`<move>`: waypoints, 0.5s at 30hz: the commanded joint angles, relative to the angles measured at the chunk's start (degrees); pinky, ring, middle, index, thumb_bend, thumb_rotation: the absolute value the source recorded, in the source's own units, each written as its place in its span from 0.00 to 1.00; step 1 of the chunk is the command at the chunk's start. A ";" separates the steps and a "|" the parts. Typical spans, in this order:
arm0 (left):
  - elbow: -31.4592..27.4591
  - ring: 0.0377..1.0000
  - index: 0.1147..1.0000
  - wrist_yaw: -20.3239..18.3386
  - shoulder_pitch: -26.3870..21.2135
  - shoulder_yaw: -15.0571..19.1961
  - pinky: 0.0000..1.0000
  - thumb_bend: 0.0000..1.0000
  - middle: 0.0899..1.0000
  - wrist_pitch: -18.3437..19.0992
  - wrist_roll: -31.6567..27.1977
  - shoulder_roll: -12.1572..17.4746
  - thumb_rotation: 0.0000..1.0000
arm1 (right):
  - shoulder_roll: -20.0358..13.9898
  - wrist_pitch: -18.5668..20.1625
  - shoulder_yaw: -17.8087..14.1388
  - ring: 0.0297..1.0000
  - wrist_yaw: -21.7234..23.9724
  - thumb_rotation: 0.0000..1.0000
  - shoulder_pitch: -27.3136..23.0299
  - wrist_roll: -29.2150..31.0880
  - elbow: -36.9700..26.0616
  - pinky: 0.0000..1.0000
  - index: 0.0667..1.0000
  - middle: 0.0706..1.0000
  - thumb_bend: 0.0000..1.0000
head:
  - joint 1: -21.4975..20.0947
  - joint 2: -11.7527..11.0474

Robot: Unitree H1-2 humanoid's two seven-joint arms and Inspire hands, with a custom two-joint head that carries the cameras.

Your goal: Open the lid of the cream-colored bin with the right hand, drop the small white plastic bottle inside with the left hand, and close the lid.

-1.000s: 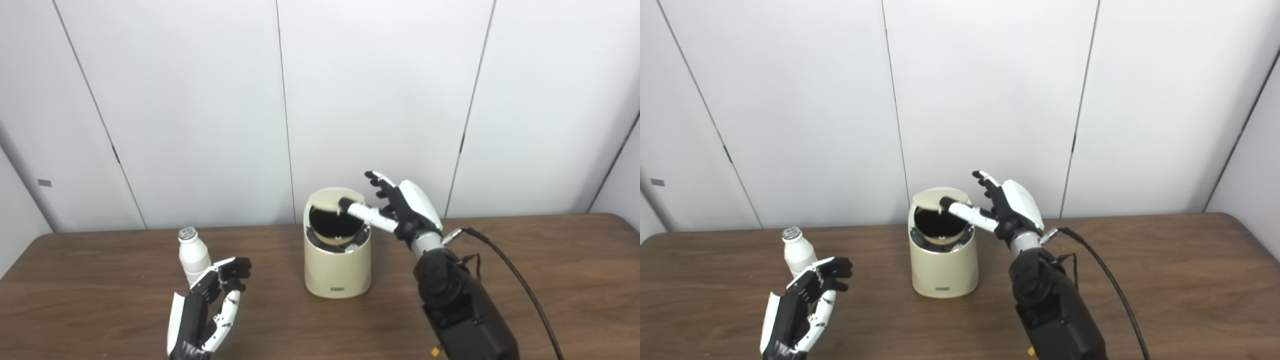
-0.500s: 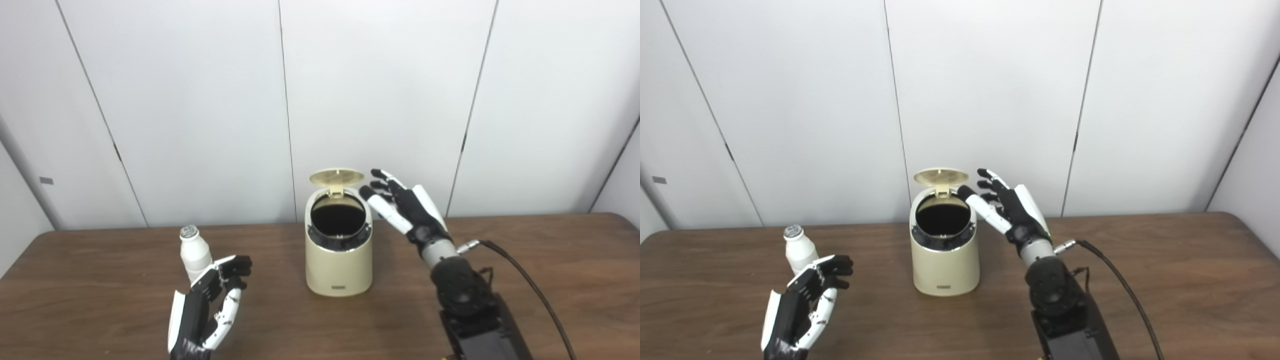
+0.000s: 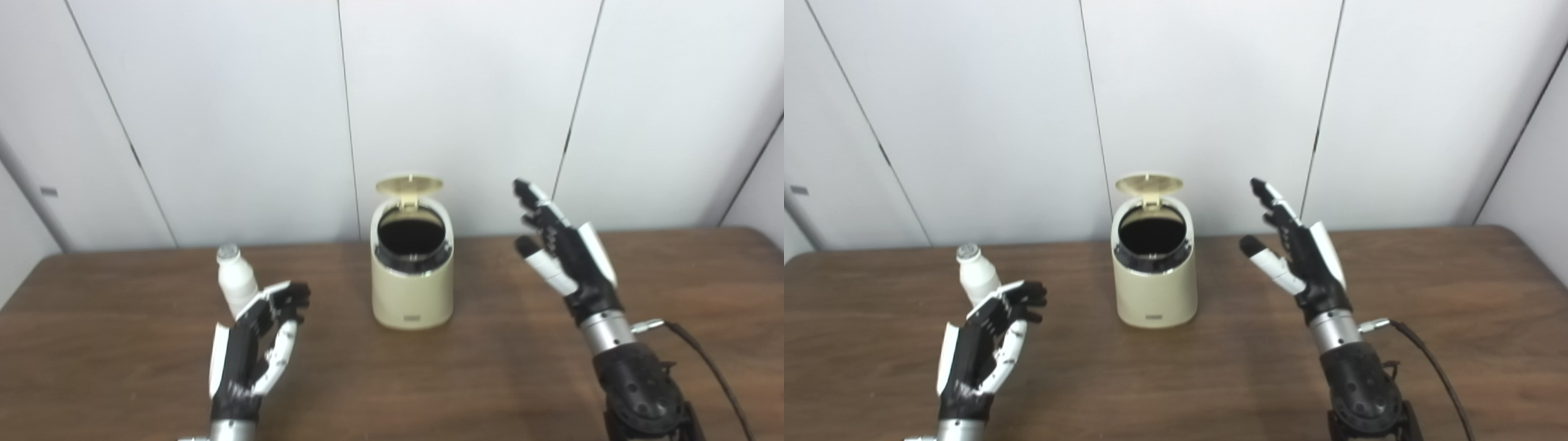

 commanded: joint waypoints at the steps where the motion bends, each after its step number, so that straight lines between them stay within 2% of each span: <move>1: -1.28 0.66 0.65 -0.48 0.33 0.07 0.57 0.21 0.68 -0.02 -0.07 -0.18 0.52 | -0.71 -6.17 -0.90 0.97 -0.48 0.85 0.22 2.67 -1.21 0.97 0.92 0.93 1.00 | -0.05 0.31; 6: -2.16 0.66 0.66 -1.22 0.42 0.46 0.58 0.21 0.67 0.75 0.01 -0.26 0.55 | -1.01 -14.38 -1.20 0.94 -1.45 0.84 4.17 3.33 2.80 0.92 0.90 0.91 0.97 | 0.03 0.44; 12: -2.24 0.67 0.66 -2.33 0.48 0.60 0.59 0.21 0.68 0.50 -1.39 -0.02 0.53 | -1.03 -17.88 -1.13 0.94 -2.93 0.87 7.13 1.23 5.25 0.88 0.90 0.92 0.93 | 0.43 0.19; 15: -1.89 0.66 0.66 -2.81 0.38 0.51 0.57 0.34 0.67 -0.67 -1.29 0.45 0.42 | -0.96 -19.52 -0.95 0.92 -3.48 0.86 7.79 0.96 6.09 0.86 0.91 0.92 0.91 | 0.29 0.02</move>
